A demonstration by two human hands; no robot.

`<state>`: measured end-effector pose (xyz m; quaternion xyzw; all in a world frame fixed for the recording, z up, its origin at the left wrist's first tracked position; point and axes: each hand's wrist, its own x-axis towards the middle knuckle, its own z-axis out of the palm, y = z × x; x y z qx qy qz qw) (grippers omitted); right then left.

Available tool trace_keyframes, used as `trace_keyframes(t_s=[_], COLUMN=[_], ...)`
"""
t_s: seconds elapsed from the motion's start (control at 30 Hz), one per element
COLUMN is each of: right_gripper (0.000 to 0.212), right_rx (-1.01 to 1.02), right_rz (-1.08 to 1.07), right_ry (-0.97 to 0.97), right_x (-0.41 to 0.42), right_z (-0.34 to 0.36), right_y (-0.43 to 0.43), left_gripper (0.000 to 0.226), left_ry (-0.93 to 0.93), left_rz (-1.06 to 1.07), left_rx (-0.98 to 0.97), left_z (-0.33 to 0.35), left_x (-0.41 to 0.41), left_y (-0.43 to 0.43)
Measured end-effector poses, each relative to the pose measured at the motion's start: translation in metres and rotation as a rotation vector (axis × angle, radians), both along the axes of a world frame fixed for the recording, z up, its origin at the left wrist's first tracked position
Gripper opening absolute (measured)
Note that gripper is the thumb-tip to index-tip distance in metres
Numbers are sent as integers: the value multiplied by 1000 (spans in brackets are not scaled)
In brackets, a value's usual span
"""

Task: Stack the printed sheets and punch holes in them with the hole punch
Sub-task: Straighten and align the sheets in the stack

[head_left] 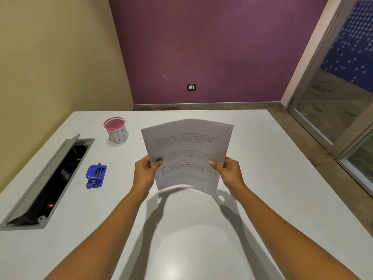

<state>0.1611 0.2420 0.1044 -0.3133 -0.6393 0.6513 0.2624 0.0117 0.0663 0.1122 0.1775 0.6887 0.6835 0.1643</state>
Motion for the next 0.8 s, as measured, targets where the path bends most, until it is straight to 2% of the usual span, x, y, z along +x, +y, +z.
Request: trace_keyframes(t_s=[0.07,0.2,0.37,0.57,0.7,0.8], right_gripper=[11,16,27,19,23,26], right_rx=[4,6,16,48,52,79], right_rz=[-16,-27,-16,-82,-94,-67], right_ry=[30,52,-3,-28,28,-2], right_x=[-4,-5,-2,-9,-10,-7], right_z=[8,12,-3,-1,8,5], right_y=[2,7,8,5,9,10], left_gripper=[18,23,20,21,18,22], left_ry=[28,36,-31,-12,17,19], left_rz=[-2,1,79,119,115,95], left_rx=[19,57,-41,-61,-23,-59], left_z=[10,14,-7,0,10,4], left_x=[-5,-13,-10,-8,-10,-8], left_y=[3,3,-6,-1,0,-5])
